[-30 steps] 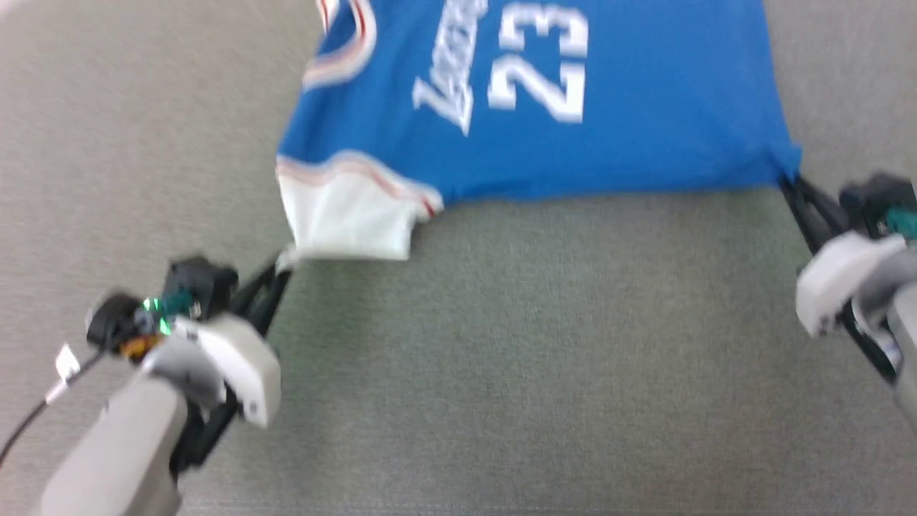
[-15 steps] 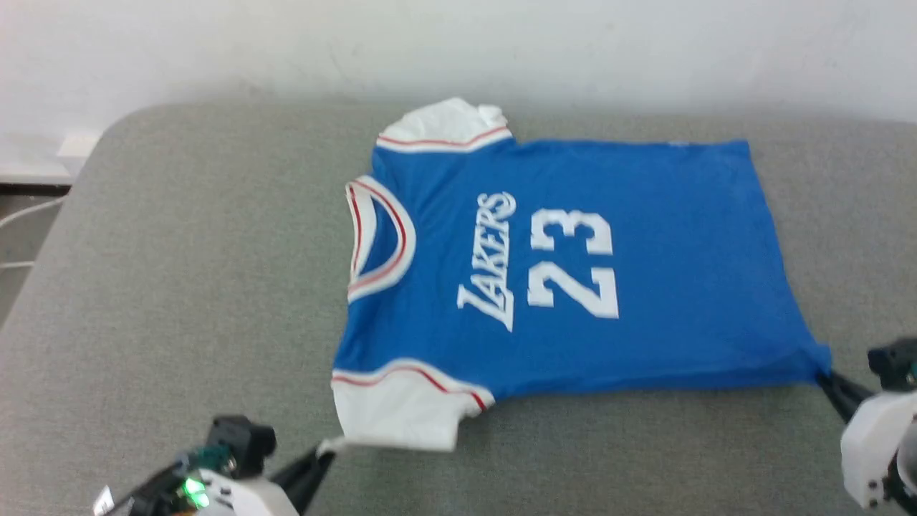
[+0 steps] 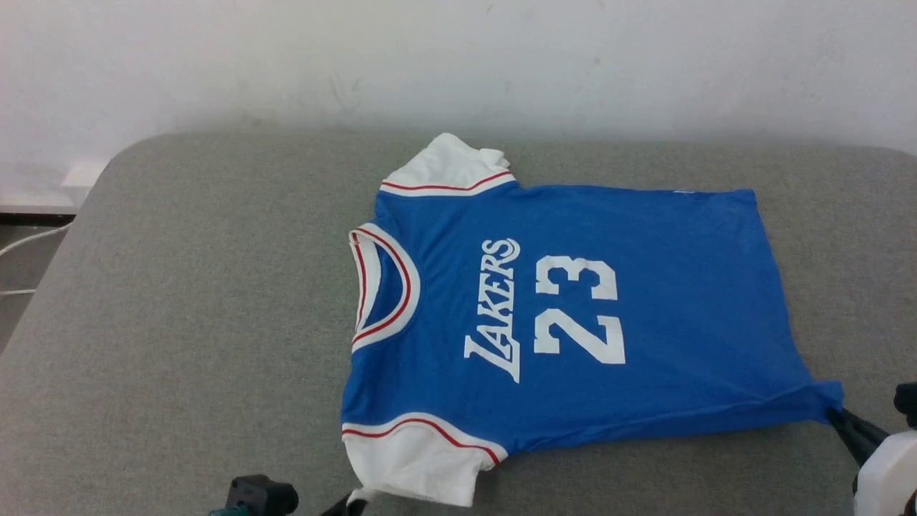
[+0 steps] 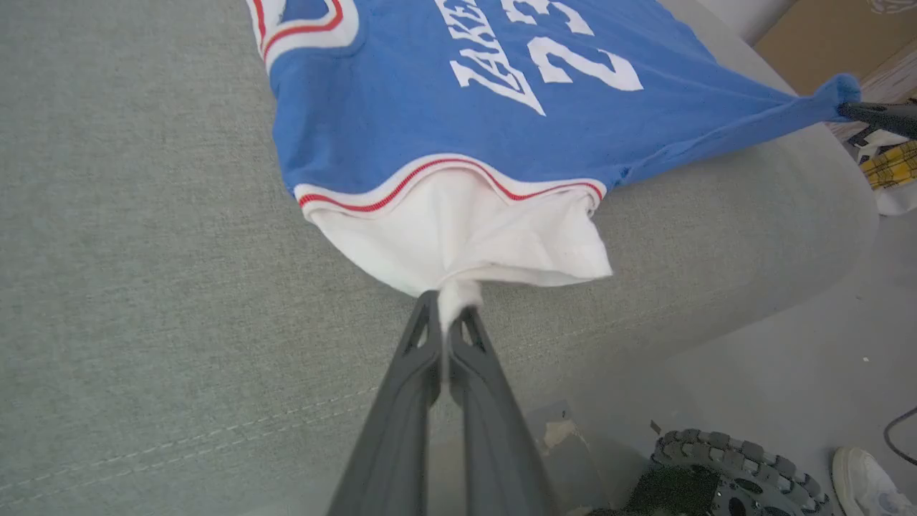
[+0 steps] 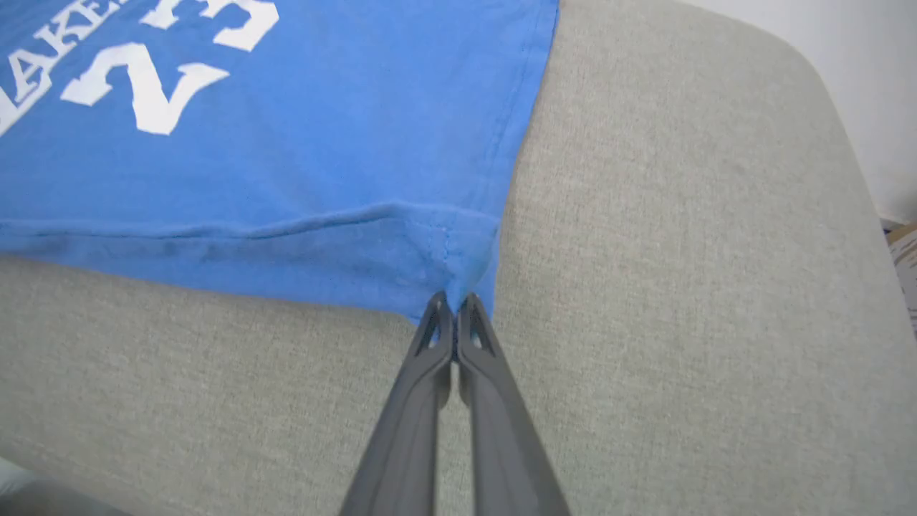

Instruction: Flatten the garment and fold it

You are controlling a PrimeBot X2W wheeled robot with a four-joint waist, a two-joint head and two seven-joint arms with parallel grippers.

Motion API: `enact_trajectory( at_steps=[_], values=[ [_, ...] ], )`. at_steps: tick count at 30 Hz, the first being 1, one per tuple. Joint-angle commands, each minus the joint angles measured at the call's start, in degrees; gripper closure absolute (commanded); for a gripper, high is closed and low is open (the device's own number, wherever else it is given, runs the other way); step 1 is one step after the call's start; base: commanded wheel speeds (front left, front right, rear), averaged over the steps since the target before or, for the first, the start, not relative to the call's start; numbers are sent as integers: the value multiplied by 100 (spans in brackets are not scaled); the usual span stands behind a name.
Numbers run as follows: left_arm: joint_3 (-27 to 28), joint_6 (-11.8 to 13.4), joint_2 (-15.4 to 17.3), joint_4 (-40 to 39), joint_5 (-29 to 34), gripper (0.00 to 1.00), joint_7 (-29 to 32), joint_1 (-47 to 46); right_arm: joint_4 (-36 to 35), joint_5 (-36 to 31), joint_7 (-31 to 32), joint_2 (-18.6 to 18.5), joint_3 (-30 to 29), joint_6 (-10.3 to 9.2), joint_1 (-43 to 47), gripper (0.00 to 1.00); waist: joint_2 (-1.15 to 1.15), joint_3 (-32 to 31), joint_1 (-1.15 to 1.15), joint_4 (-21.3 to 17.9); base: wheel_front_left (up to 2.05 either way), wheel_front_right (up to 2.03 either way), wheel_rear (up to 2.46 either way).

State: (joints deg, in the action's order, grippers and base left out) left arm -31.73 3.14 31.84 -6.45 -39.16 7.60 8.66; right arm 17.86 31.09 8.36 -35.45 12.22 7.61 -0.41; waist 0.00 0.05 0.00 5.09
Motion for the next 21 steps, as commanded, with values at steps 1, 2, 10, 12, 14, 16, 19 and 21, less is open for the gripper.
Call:
enact_trajectory(
  at_steps=[1, 2, 10, 12, 14, 16, 19, 21],
  values=[
    [53, -31, -45, 31, 59, 100, -144, -111, -88, -51, -31, 62, -87, -12, 46, 100, 0, 85, 0, -23, 0, 0, 0],
    [108, -37, -92, 58, 107, 100, -320, -189, -187, -79, -49, 116, -194, -12, 52, 100, 0, 130, 0, -28, 0, 0, 0],
    [608, -19, -441, 136, 306, 100, -1327, -1133, -784, -314, 69, 353, -699, -12, -236, 100, 0, 712, 0, -86, 0, 0, 0],
    [674, -16, -512, 196, 322, 100, -1379, -1429, -830, -386, 156, 410, -770, -12, -389, 100, 0, 900, 0, -111, 0, 0, 0],
    [705, -37, -554, 309, 351, 100, -1362, -1750, -821, -500, 262, 464, -843, -12, -581, 100, 0, 1088, 0, -139, 0, 0, 0],
    [724, -55, -593, 468, 398, 100, -1340, -2088, -800, -609, 339, 530, -886, -12, -792, 100, 0, 1251, 0, -170, 0, 0, 0],
    [755, -106, -623, 780, 420, 100, -1255, -2562, -706, -729, 469, 616, -907, -12, -1118, 100, 0, 1472, 0, -228, 0, 0, 0],
    [752, -156, -632, 1018, 438, 100, -1167, -2882, -603, -792, 566, 642, -870, -12, -1341, 100, 0, 1620, 0, -262, 0, 0, 0]
  ],
)
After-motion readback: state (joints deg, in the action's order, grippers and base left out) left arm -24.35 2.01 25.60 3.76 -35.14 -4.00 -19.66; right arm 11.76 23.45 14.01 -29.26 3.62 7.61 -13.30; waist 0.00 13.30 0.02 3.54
